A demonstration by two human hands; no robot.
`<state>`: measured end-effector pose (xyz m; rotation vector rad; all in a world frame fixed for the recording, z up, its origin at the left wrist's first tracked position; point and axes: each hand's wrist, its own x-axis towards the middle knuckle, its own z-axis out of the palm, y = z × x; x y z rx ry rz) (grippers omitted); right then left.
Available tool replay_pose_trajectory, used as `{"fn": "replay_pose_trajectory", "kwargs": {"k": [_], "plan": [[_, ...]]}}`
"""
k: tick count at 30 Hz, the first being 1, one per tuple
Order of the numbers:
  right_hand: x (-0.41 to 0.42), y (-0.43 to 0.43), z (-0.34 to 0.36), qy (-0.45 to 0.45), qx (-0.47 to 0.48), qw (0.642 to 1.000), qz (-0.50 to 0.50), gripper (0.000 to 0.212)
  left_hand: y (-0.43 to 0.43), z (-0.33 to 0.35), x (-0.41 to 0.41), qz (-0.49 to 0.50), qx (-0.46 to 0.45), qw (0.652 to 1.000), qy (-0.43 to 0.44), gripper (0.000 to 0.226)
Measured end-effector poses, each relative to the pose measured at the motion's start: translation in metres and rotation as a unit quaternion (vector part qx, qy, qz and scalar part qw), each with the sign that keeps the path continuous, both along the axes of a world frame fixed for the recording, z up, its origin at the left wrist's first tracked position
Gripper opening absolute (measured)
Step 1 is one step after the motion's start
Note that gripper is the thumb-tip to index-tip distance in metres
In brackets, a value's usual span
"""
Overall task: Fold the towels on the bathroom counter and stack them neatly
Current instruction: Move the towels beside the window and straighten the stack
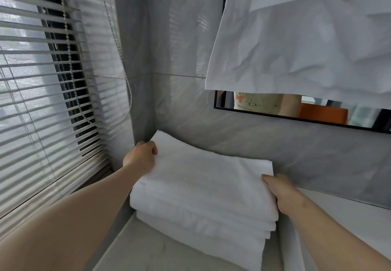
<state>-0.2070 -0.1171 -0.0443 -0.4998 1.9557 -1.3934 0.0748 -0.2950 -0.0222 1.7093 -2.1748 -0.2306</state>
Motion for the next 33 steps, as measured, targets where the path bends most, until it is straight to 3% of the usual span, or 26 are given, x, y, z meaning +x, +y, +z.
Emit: {"fn": "replay_pose_trajectory", "kwargs": {"k": [6,10,13,14,15,17,22,29,33], "plan": [[-0.002,0.002,-0.001,0.074,0.016,0.997,-0.001,0.016,0.006,-0.001,0.0,-0.009,-0.003,1.0,-0.015,0.031],[0.004,0.003,0.003,0.139,-0.007,0.99,-0.031,0.033,0.017,0.007,0.001,-0.016,-0.037,0.998,-0.044,0.034],[0.019,0.009,0.013,0.192,0.009,0.981,-0.013,0.01,0.028,0.016,0.001,-0.03,-0.056,0.995,-0.075,0.033],[0.022,0.01,0.015,0.216,0.02,0.976,-0.006,0.026,0.032,0.019,0.0,-0.036,-0.061,0.994,-0.078,0.032],[0.026,0.012,0.019,0.242,0.033,0.97,0.004,0.04,0.037,0.023,-0.001,-0.044,-0.066,0.994,-0.08,0.032],[0.035,0.02,0.029,0.303,0.061,0.951,0.028,0.049,0.049,0.03,-0.004,-0.062,-0.071,0.992,-0.085,0.033],[0.058,0.048,0.054,0.389,0.095,0.911,0.1,0.047,0.09,0.045,-0.011,-0.108,-0.043,0.989,-0.094,0.036],[0.082,0.104,0.061,0.525,0.121,0.821,0.187,0.047,0.173,0.059,-0.035,-0.212,-0.148,0.957,-0.135,0.033],[0.084,0.136,0.064,0.542,0.14,0.806,0.194,0.042,0.206,0.052,-0.044,-0.24,-0.149,0.947,-0.155,0.03]]}}
